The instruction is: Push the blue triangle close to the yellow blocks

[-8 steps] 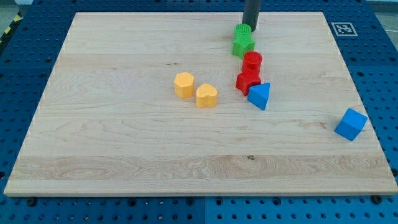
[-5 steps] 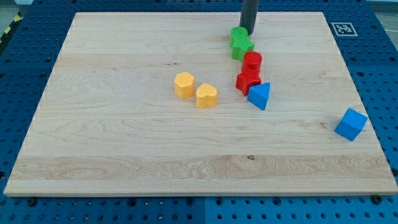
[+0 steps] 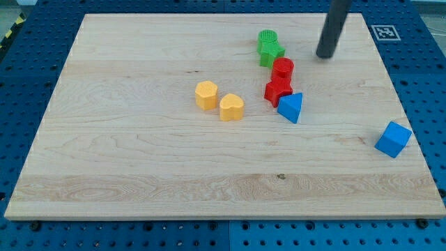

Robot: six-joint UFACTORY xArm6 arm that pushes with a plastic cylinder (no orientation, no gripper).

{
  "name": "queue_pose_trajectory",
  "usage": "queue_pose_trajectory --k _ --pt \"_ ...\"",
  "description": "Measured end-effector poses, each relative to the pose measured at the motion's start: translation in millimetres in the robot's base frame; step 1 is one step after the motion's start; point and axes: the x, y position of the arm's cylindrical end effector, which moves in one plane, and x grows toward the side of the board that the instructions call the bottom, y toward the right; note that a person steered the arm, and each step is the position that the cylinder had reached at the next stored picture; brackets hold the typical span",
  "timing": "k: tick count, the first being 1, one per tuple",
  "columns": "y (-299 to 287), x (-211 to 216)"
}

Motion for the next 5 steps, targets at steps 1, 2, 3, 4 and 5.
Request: queue_pose_trajectory --k 1,2,3,4,5 --pt "0.5 61.3" --pt "-15.5 86.5" --pt "-37.0 95.6" --pt "-53.5 114.2" --pt "-68.4 132.5"
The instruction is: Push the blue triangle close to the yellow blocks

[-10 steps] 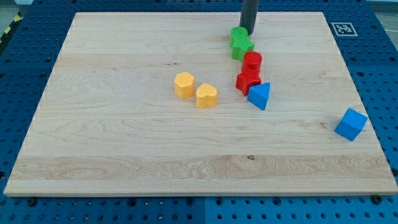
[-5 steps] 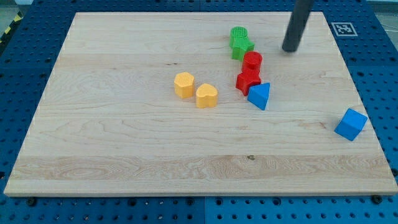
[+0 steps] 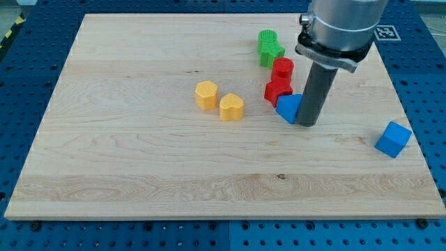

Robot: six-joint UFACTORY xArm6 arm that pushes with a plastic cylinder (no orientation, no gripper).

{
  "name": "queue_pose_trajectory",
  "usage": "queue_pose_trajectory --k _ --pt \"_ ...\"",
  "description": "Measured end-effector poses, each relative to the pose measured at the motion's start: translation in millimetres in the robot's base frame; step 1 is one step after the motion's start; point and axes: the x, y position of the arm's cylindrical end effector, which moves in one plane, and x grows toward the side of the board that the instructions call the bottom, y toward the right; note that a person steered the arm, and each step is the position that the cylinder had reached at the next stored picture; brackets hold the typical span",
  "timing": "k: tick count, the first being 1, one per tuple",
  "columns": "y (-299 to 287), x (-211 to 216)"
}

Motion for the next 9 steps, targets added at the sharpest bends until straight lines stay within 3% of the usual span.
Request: queue_pose_trajectory --k 2,3,4,6,9 --pt "-37.2 8.2" --pt "-25.7 18.6" --pt "-0.7 8.2" --pt "-6.1 -15.3" --pt "-100.7 -16.4"
